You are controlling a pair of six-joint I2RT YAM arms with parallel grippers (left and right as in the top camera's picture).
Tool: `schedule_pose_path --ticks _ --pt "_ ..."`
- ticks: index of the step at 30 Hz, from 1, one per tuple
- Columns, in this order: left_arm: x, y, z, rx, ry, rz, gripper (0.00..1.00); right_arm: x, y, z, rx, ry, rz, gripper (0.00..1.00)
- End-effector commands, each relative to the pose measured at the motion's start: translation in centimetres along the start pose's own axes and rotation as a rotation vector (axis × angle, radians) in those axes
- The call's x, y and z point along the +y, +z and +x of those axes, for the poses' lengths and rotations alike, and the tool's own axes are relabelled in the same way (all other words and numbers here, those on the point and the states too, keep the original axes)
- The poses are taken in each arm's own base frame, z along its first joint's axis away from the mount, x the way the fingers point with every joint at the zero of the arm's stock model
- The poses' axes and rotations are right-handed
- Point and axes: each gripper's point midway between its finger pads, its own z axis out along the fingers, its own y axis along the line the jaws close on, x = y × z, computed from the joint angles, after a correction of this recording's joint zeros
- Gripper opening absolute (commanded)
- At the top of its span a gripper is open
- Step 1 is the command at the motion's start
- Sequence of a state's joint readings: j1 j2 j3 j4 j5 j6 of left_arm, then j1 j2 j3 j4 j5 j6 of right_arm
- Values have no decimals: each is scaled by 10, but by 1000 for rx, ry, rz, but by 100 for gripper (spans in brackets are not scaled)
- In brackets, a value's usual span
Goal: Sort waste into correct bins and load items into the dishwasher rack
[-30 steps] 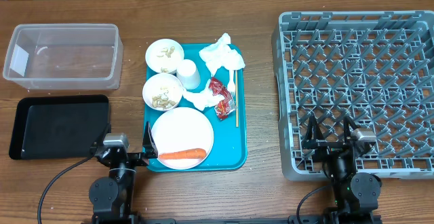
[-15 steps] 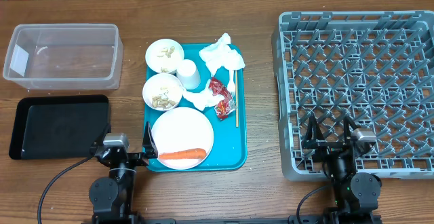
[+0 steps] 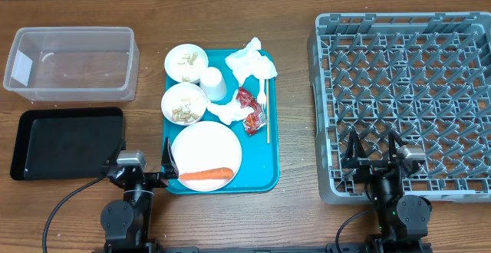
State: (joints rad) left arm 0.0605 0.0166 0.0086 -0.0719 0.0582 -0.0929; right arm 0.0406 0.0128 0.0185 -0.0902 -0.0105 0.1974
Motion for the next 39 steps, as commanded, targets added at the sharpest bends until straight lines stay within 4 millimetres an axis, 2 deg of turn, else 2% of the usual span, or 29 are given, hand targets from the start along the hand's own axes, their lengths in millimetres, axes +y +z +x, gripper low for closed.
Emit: schedule_pose_path --ticks 1,21,25,26,28,32,36,39 --pt "4 -1 -1 -7 26 -19 100 -3 0 1 -9 -8 10 100" --pt "4 -1 -1 -7 26 -19 100 -3 0 1 -9 -8 10 100" --pt "-60 -12 -13 16 -351 360 100 -3 0 1 -9 -8 10 100" --pt "-67 -15 -17 25 -418 403 100 -3 0 1 -9 -8 10 100" --pt "-72 -17 -20 35 -493 438 100 -3 0 1 -9 -8 10 100" --pt "-87 -27 -34 8 -442 542 100 -3 0 1 -9 -8 10 100" --pt "-93 -34 -51 -1 -417 572 100 -3 0 1 -9 -8 10 100" --pt "-96 -37 -63 60 -415 559 100 -3 0 1 -9 -8 10 100"
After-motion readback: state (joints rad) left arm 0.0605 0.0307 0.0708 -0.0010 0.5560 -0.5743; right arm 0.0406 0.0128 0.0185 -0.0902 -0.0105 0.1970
